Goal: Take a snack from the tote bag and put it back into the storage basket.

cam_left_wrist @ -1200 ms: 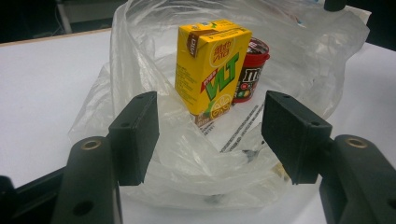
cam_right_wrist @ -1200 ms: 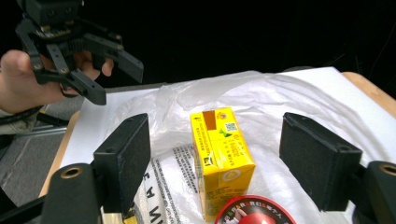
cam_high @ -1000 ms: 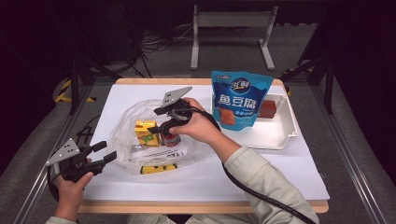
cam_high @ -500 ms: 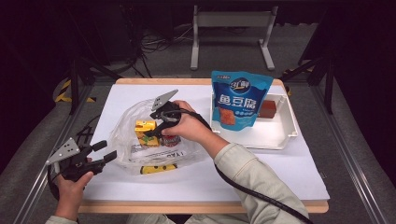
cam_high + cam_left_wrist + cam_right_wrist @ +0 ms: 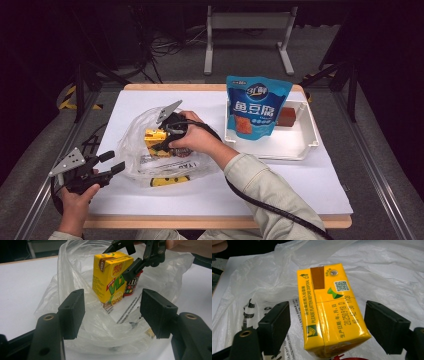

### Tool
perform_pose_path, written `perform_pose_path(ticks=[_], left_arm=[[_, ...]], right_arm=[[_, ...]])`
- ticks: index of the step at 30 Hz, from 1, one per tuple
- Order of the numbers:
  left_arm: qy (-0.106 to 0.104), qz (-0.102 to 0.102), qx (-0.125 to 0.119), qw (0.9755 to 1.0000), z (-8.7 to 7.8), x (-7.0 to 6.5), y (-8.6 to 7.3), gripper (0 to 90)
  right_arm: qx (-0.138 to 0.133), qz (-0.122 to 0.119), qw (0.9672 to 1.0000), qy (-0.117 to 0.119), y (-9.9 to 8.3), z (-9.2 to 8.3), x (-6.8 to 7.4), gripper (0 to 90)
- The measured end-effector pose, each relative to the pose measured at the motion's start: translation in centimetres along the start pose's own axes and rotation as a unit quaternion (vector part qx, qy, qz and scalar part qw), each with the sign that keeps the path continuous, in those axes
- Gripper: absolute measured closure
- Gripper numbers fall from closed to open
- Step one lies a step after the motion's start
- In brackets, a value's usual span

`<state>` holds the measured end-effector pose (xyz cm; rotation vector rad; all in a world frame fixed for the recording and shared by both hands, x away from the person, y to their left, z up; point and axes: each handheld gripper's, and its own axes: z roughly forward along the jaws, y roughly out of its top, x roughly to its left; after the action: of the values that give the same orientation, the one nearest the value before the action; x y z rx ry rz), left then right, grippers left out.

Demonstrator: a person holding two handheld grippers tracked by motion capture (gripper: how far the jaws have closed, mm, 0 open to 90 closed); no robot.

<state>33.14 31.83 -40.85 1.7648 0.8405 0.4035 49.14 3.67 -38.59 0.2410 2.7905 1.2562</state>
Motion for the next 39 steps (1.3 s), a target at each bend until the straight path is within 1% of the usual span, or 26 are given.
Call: perform_pose_path(ticks=[3, 8, 10, 13, 17, 19, 20, 23, 32, 37, 39], left_arm=[[0.0, 0.0, -0.001, 1.0, -0.01, 0.03, 0.0, 37.3], [-0.002, 0.0, 0.001, 1.0, 0.04, -0.02, 0.0, 37.3], [-0.002, 0.0, 0.001, 1.0, 0.02, -0.02, 0.0, 37.3], [-0.002, 0.0, 0.0, 1.0, -0.03, 0.03, -0.01, 37.3], [-0.003, 0.001, 0.0, 1.0, 0.0, 0.03, -0.01, 37.3], [-0.002, 0.001, 0.0, 1.0, -0.03, -0.01, 0.0, 37.2], [-0.002, 0.001, 0.0, 1.0, -0.03, -0.01, 0.0, 37.3], [-0.002, 0.001, 0.0, 1.0, -0.05, 0.04, -0.01, 37.2], [-0.001, 0.0, -0.001, 1.0, -0.09, 0.03, -0.01, 37.3], [-0.001, 0.0, -0.001, 1.0, -0.11, 0.06, -0.01, 37.3], [-0.001, -0.001, -0.002, 1.0, -0.13, 0.08, -0.03, 37.2]], right_arm=[[0.006, -0.006, 1.0, 0.0, 0.04, 0.17, 0.01, 24.2], [0.02, -0.015, 0.9997, 0.007, 0.22, 0.25, 0.01, 30.7], [0.026, -0.023, 0.9994, 0.009, 0.33, 0.34, 0.0, 33.1], [0.029, -0.024, 0.9992, 0.013, 0.48, 0.44, 0.12, 34.8], [0.037, -0.03, 0.9987, 0.017, 0.59, 0.56, 0.16, 40.0], [0.045, -0.041, 0.9981, 0.012, 0.61, 0.58, 0.09, 44.2], [0.045, -0.041, 0.9981, 0.012, 0.61, 0.58, 0.09, 44.2], [0.05, -0.047, 0.9976, 0.007, 0.68, 0.48, -0.08, 50.3], [0.061, -0.043, 0.9972, 0.008, 0.84, 0.49, -0.05, 53.8], [0.06, -0.038, 0.9975, 0.004, 0.92, 0.48, 0.15, 54.7], [0.06, -0.042, 0.9973, 0.007, 0.98, 0.45, 0.13, 54.8]])
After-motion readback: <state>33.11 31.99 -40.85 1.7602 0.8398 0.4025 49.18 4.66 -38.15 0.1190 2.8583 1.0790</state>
